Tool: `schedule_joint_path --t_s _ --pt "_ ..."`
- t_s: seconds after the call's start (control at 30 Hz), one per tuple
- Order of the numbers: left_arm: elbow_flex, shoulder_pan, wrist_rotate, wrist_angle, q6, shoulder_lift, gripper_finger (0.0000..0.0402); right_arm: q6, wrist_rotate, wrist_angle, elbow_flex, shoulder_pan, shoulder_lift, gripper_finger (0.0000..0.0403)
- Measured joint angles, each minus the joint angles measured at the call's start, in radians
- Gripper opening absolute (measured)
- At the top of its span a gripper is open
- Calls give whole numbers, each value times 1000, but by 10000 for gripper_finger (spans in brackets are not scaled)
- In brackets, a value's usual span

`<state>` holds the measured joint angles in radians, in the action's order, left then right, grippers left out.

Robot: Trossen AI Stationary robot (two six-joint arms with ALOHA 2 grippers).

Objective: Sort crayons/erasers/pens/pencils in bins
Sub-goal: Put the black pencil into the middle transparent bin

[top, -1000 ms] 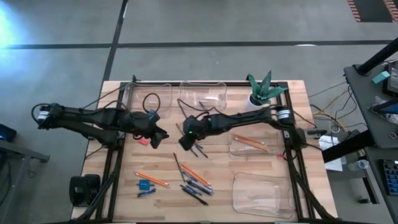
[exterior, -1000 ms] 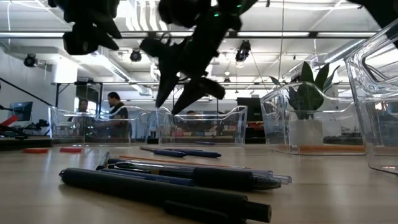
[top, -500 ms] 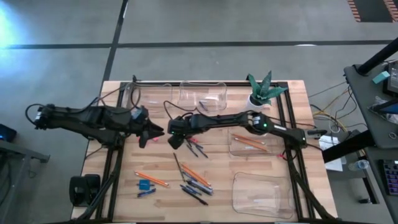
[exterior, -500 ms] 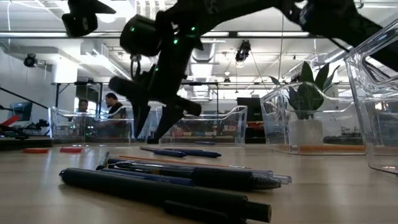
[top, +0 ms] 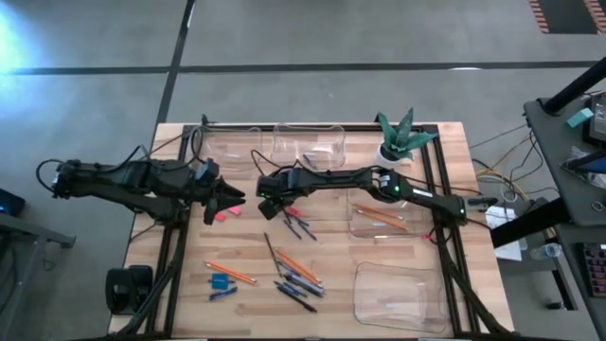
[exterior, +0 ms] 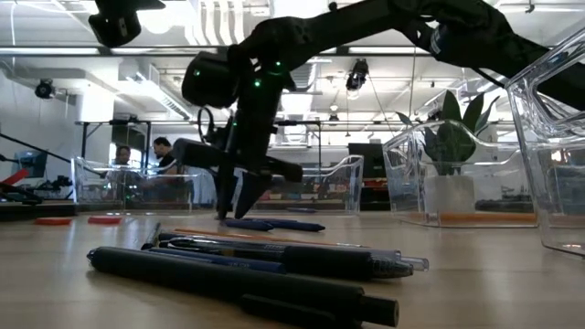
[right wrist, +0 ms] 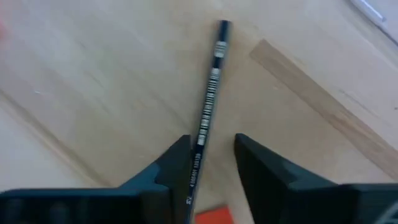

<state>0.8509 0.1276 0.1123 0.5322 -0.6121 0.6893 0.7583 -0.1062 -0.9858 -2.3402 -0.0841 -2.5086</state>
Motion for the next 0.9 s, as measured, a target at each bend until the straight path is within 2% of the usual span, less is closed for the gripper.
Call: schedule_joint_path --t_s 0.13,0.2,0.57,0.9 --pt "0 0 0 0 4 -1 105 -7 -4 -8 0 0 -6 36" --pt "0 0 0 -1 17 0 105 -16 -4 -7 0 1 -6 18" --pt "0 0 0 -1 18 7 105 -52 30 -9 7 16 49 12" --pt "-1 0 0 -1 17 14 105 -161 3 -57 6 53 237 11"
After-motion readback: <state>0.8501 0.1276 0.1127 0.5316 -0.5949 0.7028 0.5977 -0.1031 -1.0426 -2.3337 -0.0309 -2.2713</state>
